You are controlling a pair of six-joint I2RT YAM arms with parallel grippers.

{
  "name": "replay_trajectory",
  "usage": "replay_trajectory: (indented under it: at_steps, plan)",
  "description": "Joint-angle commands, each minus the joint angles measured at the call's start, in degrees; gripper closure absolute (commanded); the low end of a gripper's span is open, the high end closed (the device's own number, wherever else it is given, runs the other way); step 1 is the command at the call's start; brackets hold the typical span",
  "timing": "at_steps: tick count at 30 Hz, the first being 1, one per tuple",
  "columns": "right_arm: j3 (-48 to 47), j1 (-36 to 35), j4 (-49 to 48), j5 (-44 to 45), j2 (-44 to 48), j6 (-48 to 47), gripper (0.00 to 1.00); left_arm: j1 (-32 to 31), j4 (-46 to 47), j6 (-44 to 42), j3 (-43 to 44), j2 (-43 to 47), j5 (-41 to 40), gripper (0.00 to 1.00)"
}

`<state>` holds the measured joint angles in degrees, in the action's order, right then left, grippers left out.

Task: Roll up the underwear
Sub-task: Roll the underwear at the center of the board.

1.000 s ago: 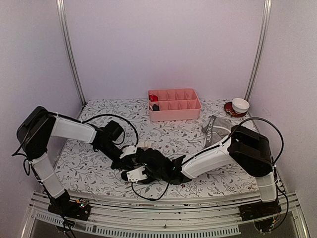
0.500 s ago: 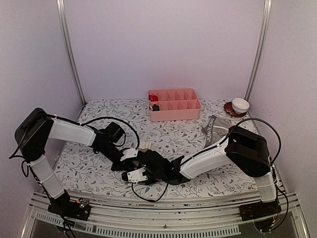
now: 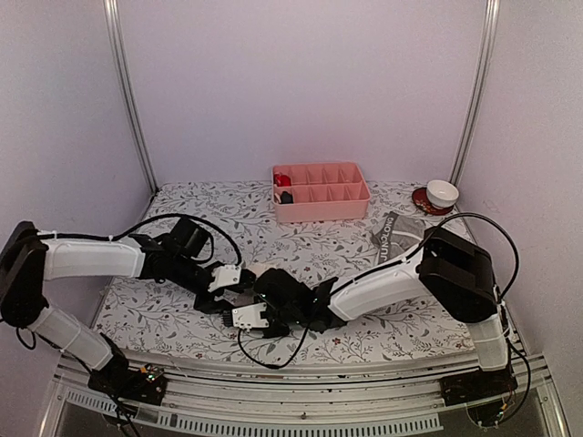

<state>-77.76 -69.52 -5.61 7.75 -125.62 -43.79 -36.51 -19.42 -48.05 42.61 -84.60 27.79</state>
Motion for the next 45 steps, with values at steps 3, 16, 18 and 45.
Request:
replay_trajectory:
  at_steps: [3, 16, 18, 45]
  plan:
    - [-3.31, 4.77, 13.68, -9.80, -0.78, 13.23, 0.97, -0.85, 0.36, -1.11, -7.28, 12.52, -0.63, 0.41]
    - [-22.59, 11.10, 36.64, -34.46, -12.24, 30.28, 0.97, -3.47, 27.22, -10.95, -32.66, 34.02, -8.91, 0.42]
    - [-24.53, 11.71, 38.37, -36.01, -13.94, 31.97, 0.97, -5.96, 30.57, -11.79, -34.48, 33.64, -11.32, 0.41]
    - [-24.56, 16.75, 39.24, -47.63, -15.00, 35.71, 0.97, -15.50, 74.76, -19.64, -32.11, -6.81, -32.00, 0.44]
